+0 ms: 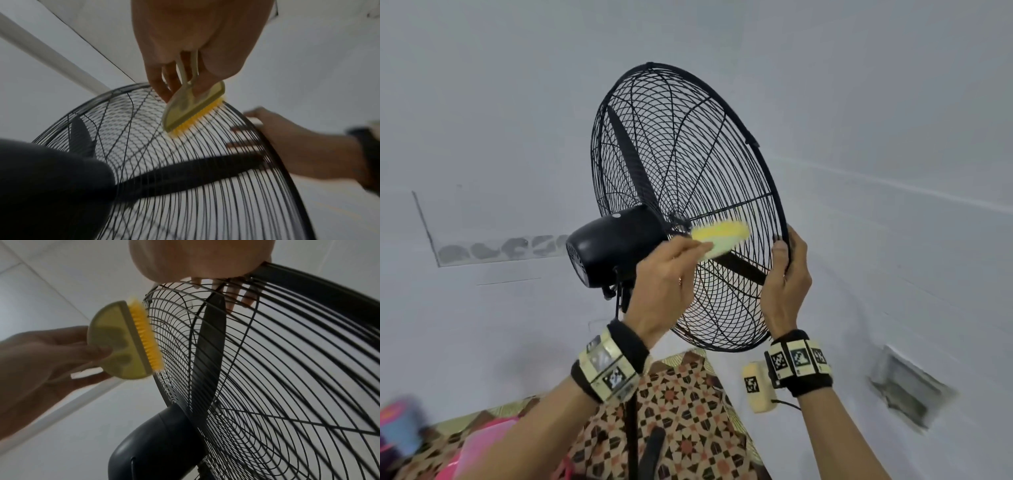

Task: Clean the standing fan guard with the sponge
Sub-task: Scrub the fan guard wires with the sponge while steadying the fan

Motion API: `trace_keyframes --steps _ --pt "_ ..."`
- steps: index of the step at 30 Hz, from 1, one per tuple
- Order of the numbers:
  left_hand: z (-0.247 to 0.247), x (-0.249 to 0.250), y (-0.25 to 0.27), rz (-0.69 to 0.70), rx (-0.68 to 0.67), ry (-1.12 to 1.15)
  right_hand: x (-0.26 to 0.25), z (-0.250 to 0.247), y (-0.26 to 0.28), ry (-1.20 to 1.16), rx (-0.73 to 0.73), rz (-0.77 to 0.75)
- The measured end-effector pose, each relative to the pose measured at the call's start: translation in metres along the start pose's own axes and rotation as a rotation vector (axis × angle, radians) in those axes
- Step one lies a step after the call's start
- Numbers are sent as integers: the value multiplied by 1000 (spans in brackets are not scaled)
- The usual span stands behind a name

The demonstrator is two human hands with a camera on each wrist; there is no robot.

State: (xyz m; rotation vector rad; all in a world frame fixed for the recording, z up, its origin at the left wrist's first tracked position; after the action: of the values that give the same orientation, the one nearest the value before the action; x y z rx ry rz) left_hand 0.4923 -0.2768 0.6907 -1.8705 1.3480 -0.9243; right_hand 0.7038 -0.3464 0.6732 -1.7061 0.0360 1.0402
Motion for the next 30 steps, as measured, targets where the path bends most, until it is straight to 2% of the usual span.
trace_keyframes --steps 3,5,10,14,16,18,20,22,25,28,30 --pt "44 11 43 10 -187 31 3 -4 -2 11 -17 1" --pt "50 8 54 0 -217 65 4 -4 -2 22 -43 0" --pt "12 -2 22 -58 -46 187 5 -2 -4 23 -46 13" --pt "-1 -12 25 -244 215 505 4 -3 0 27 -8 12" --pt "13 -16 31 -294 280 712 4 -3 1 42 -5 9" --pt "29 -15 34 -220 235 791 6 -3 -1 47 -10 26" --pt "39 -14 35 -136 112 761 9 -5 -5 40 -13 48" --pt "42 -21 31 -130 17 734 12 -6 -8 44 -16 59" --pt "41 -33 24 -119 -21 779 13 -6 -7 34 10 66" --pt "55 -39 29 -261 -78 958 12 -4 -5 28 32 76" --pt "56 -42 30 -364 -36 1011 12 -4 -4 33 27 73"
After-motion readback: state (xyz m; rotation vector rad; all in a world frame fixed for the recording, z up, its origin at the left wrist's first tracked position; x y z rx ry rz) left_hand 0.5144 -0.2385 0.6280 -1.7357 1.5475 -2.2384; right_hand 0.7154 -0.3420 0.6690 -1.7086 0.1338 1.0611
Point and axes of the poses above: each hand's wrist, its own y-axis away from the middle knuckle, its own z-axis out of the palm, x = y × z, the point moved 7 cm from there along -y, towards the middle knuckle, and after that the axes turned 13 degrees about -x, right-handed, at the moved point
